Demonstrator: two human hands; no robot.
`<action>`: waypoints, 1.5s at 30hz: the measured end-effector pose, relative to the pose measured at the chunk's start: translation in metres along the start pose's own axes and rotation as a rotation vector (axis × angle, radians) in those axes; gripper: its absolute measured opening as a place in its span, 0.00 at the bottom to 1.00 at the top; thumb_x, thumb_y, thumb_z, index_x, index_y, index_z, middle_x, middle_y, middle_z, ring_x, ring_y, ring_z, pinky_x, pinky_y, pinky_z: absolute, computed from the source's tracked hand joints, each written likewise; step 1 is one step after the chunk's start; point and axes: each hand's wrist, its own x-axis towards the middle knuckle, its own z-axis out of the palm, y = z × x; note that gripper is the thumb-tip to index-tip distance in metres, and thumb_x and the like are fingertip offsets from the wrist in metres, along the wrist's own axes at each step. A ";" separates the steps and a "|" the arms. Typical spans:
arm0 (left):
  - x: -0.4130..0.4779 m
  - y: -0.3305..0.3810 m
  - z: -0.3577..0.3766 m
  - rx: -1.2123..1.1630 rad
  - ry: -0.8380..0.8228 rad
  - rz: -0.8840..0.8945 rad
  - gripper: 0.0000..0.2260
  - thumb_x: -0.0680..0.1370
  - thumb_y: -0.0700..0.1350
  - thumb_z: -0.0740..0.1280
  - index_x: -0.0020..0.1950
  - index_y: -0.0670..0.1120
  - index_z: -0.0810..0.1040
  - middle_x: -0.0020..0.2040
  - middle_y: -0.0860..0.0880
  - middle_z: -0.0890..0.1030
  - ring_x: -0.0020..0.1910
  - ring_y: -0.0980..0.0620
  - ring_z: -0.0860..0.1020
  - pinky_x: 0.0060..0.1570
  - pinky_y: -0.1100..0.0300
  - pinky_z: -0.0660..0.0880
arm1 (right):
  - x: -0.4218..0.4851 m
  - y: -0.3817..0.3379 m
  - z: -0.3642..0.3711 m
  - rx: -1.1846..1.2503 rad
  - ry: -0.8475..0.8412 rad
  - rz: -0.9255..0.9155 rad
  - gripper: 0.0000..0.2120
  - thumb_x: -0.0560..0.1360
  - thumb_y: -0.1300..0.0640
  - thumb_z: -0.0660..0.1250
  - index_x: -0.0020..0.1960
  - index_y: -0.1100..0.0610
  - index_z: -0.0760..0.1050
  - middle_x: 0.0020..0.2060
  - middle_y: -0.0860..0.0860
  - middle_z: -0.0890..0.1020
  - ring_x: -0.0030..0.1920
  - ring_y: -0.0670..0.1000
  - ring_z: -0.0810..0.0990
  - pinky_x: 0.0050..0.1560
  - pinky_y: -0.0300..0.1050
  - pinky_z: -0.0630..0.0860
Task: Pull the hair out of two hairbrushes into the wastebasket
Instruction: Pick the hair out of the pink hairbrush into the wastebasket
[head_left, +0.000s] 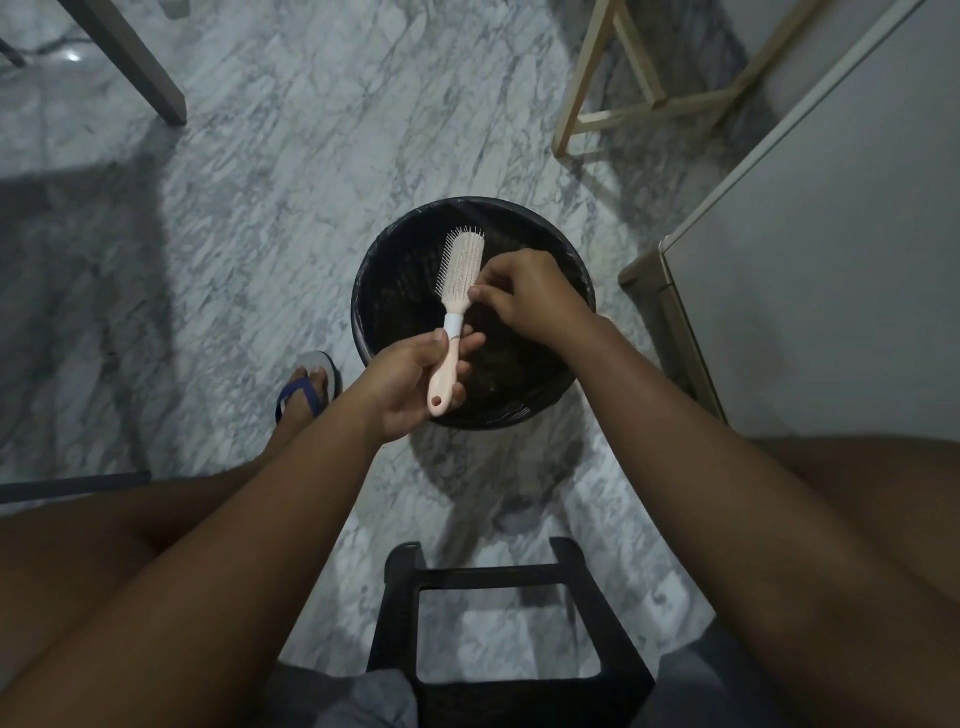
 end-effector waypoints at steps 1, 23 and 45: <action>0.000 0.001 0.001 -0.006 -0.002 0.004 0.14 0.85 0.44 0.56 0.66 0.41 0.76 0.56 0.48 0.85 0.37 0.55 0.75 0.31 0.61 0.75 | 0.000 0.001 -0.002 0.000 -0.005 -0.008 0.07 0.76 0.52 0.71 0.46 0.56 0.83 0.38 0.46 0.83 0.39 0.44 0.79 0.43 0.43 0.75; -0.007 -0.008 -0.008 0.203 0.044 -0.018 0.13 0.86 0.42 0.56 0.67 0.44 0.76 0.58 0.49 0.84 0.37 0.53 0.77 0.32 0.58 0.75 | 0.023 -0.005 -0.008 0.164 0.345 0.229 0.07 0.77 0.57 0.69 0.43 0.59 0.84 0.38 0.51 0.85 0.39 0.47 0.81 0.47 0.41 0.78; -0.007 -0.009 -0.004 0.232 -0.014 0.011 0.13 0.85 0.41 0.57 0.67 0.44 0.76 0.60 0.49 0.84 0.37 0.53 0.76 0.32 0.58 0.75 | 0.040 -0.010 -0.016 0.199 0.225 0.271 0.17 0.78 0.49 0.67 0.43 0.62 0.85 0.37 0.58 0.86 0.40 0.56 0.84 0.40 0.46 0.78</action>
